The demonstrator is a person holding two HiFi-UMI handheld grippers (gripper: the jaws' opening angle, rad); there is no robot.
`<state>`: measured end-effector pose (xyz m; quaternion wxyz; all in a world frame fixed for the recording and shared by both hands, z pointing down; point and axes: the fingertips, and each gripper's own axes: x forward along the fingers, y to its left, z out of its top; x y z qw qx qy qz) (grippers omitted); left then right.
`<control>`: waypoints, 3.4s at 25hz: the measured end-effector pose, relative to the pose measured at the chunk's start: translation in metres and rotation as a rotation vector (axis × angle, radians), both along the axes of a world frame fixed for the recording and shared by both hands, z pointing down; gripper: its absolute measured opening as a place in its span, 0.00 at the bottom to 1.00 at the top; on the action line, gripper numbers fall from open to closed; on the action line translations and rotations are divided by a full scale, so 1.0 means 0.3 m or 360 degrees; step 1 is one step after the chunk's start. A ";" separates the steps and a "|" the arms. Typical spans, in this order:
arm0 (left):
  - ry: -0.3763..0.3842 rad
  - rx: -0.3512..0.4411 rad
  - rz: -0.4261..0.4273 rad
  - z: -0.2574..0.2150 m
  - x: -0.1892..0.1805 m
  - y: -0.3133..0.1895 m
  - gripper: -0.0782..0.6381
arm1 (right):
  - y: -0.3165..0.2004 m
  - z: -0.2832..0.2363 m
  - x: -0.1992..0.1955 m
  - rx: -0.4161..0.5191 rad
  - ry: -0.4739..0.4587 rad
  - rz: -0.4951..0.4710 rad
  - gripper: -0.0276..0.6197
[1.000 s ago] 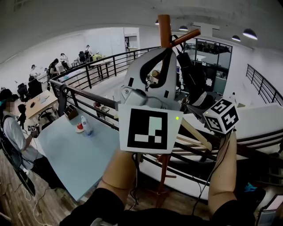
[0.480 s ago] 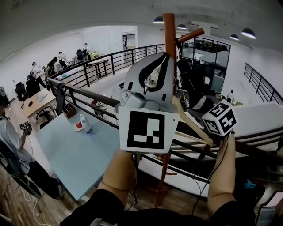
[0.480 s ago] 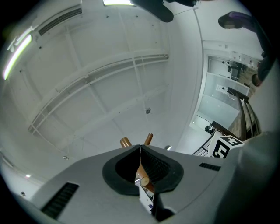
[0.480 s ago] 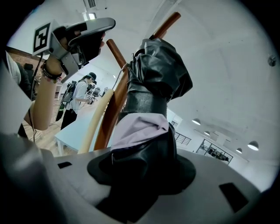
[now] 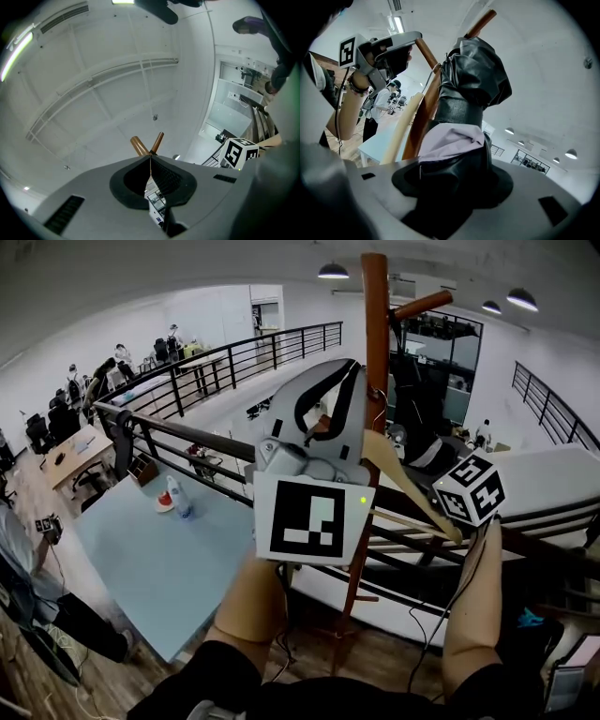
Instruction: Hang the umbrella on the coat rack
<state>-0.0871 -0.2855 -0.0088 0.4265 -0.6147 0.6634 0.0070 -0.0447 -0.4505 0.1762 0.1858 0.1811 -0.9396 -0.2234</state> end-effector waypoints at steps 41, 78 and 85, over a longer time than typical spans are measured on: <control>0.0088 -0.0261 0.0351 0.243 -0.007 -0.131 0.13 | 0.151 -0.148 0.254 0.0143 -0.0579 0.0212 0.59; 0.0158 -0.0437 0.0814 0.647 0.079 0.044 0.13 | 0.655 0.038 0.247 0.0648 -0.0805 0.0711 0.59; 0.0131 -0.0431 0.0858 0.697 0.078 0.087 0.13 | 0.675 0.040 0.231 0.0741 -0.0796 0.0768 0.41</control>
